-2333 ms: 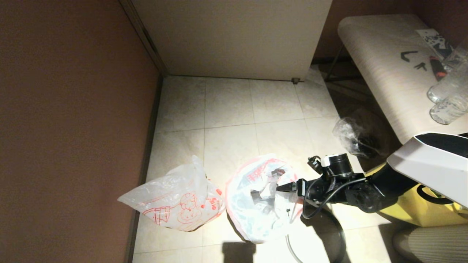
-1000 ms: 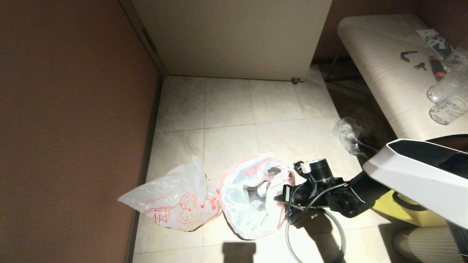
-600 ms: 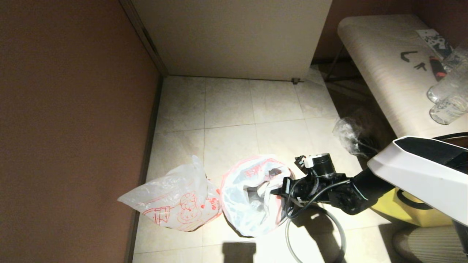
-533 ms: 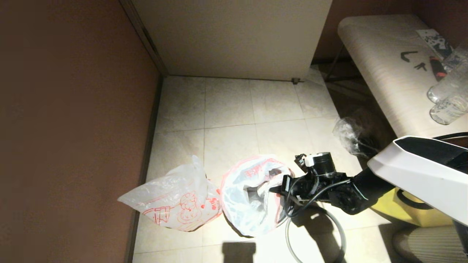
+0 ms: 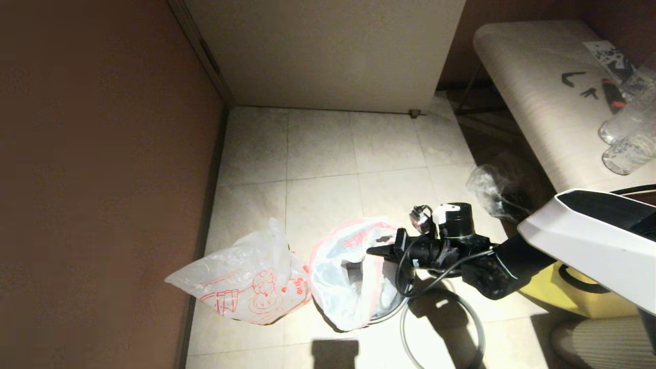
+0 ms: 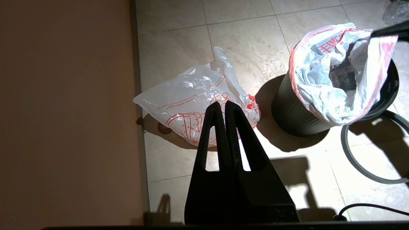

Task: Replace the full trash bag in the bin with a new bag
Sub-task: Place the trash bag on the floor

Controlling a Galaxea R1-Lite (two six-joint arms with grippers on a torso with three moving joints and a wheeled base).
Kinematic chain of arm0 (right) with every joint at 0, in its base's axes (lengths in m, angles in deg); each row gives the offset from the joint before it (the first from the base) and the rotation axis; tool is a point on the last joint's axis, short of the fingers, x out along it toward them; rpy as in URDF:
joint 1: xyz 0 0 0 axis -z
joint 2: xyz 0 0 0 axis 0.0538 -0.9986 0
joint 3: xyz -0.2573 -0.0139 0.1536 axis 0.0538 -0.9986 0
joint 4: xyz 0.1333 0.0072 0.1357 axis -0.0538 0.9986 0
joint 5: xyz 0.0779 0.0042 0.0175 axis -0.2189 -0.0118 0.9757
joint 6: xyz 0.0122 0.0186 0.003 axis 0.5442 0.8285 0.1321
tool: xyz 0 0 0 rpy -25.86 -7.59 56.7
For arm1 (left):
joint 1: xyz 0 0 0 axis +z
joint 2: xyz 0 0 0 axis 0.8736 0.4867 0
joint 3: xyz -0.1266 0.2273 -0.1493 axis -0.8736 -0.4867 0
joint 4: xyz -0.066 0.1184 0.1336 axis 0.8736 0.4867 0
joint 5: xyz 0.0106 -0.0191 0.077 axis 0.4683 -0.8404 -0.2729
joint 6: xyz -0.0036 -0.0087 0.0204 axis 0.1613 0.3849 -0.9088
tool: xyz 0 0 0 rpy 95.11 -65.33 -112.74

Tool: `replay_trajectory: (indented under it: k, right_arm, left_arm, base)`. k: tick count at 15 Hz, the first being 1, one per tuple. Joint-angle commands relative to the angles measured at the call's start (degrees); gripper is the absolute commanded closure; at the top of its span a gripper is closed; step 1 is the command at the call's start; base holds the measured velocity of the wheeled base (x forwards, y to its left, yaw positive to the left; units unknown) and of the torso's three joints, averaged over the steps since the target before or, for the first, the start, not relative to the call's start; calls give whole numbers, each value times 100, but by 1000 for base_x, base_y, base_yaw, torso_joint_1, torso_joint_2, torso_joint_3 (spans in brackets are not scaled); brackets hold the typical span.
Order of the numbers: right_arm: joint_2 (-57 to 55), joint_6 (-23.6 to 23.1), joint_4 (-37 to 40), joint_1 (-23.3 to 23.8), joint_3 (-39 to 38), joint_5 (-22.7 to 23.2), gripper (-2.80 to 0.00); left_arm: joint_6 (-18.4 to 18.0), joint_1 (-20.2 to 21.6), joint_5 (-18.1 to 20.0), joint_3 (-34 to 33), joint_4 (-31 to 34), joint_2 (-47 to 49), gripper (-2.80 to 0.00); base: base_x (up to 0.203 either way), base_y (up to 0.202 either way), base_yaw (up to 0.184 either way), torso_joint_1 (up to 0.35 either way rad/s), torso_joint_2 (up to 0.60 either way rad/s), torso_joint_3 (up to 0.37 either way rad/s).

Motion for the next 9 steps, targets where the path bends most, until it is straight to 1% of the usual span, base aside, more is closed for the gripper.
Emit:
replay_trajectory:
  k: [1, 3, 4, 9]
  right_arm:
    - [21, 498, -469, 5, -24, 205, 0]
    - [174, 837, -793, 0, -130, 434, 0]
    - [269, 900, -835, -2, -180, 500, 0]
    - [1126, 968, -879, -90, -438, 700, 0]
  left_arm:
    - [-4, 6, 1, -18, -4, 1, 0]
    - [-4, 6, 1, -18, -4, 1, 0]
    - [-4, 1, 1, -18, -3, 1, 0]
    - [-4, 2, 1, -18, -4, 1, 0]
  base:
    - [0, 0, 0, 0, 0, 0]
    - [0, 0, 0, 0, 0, 0]
    - [0, 0, 0, 0, 0, 0]
    - [0, 0, 0, 0, 0, 0]
